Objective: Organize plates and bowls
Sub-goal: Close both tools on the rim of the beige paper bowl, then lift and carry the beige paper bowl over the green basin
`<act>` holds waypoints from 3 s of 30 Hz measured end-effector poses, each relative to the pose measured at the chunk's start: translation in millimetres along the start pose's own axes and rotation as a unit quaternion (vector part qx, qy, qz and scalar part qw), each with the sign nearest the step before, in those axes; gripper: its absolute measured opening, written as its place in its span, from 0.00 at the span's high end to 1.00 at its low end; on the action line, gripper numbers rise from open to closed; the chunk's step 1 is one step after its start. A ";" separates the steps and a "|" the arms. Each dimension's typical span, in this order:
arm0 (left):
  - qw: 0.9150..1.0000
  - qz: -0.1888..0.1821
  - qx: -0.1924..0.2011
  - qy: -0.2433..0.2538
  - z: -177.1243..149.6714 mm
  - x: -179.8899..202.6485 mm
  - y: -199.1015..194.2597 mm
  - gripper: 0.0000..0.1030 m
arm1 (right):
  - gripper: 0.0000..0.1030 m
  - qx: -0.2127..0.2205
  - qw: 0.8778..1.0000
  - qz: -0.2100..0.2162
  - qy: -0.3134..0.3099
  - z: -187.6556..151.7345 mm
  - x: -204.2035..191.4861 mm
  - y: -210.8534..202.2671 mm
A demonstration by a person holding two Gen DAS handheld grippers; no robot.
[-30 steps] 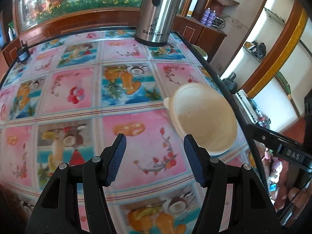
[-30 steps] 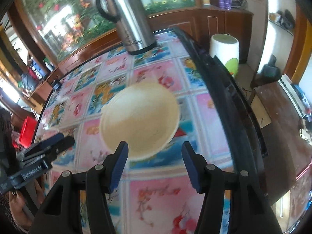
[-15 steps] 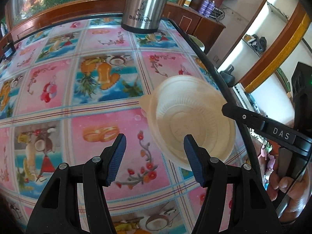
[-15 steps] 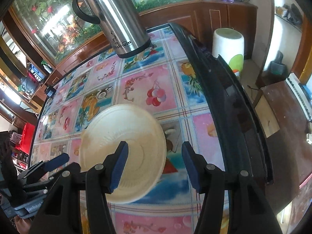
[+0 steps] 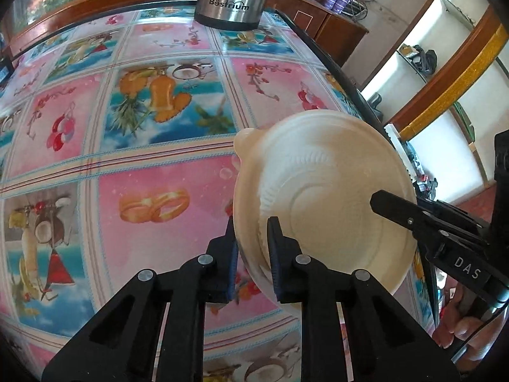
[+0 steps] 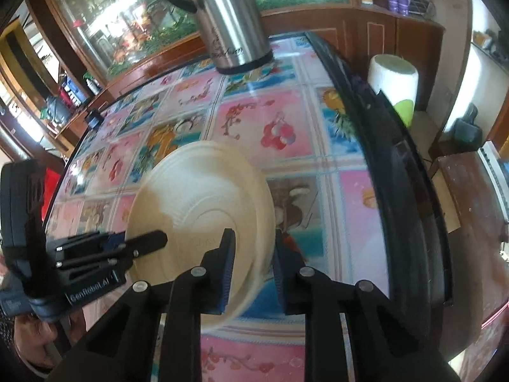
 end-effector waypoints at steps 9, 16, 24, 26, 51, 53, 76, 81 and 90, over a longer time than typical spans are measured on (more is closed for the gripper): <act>1.000 0.011 0.008 -0.004 -16.9 -20.7 -34.4 0.85 | 0.79 -0.002 1.000 0.016 -0.021 -13.0 -32.8 -9.4; 0.999 0.022 0.022 -0.012 -30.8 -45.8 -70.1 0.85 | 0.81 -0.009 0.998 0.019 -0.054 -24.8 -69.6 -11.5; 0.998 0.053 0.041 -0.014 -48.8 -71.7 -107.1 0.84 | 0.81 -0.009 0.995 0.031 -0.092 -35.5 -117.2 -20.3; 0.997 0.060 0.045 -0.017 -53.5 -79.2 -116.4 0.84 | 0.81 -0.008 0.994 0.037 -0.098 -37.7 -129.3 -22.8; 0.979 0.127 0.143 -0.076 -105.7 -178.3 -272.5 0.84 | 0.78 0.023 0.972 0.108 -0.209 -45.4 -299.9 -60.5; 0.976 0.135 0.149 -0.080 -112.5 -187.4 -286.3 0.84 | 0.78 0.025 0.969 0.113 -0.218 -47.0 -314.3 -63.6; 0.956 0.170 0.181 -0.153 -191.8 -274.6 -365.0 0.84 | 0.78 0.015 0.937 0.141 -0.320 -95.9 -452.6 -71.2; 0.956 0.169 0.177 -0.160 -201.4 -283.1 -358.2 0.84 | 0.78 0.006 0.934 0.135 -0.332 -105.9 -458.8 -65.0; 0.956 0.174 0.180 -0.153 -204.1 -283.9 -351.7 0.84 | 0.78 0.001 0.936 0.129 -0.329 -110.5 -457.0 -63.0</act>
Point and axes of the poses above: each gripper's, at about its wrist camera, not at the fingertips, and y roughly the way its jaws point, x to its right, z to its top, the point moved 10 cm from there along y, roughly the way its jaws point, and after that the axes turned 11 degrees about -z, right-handed, at the moved point
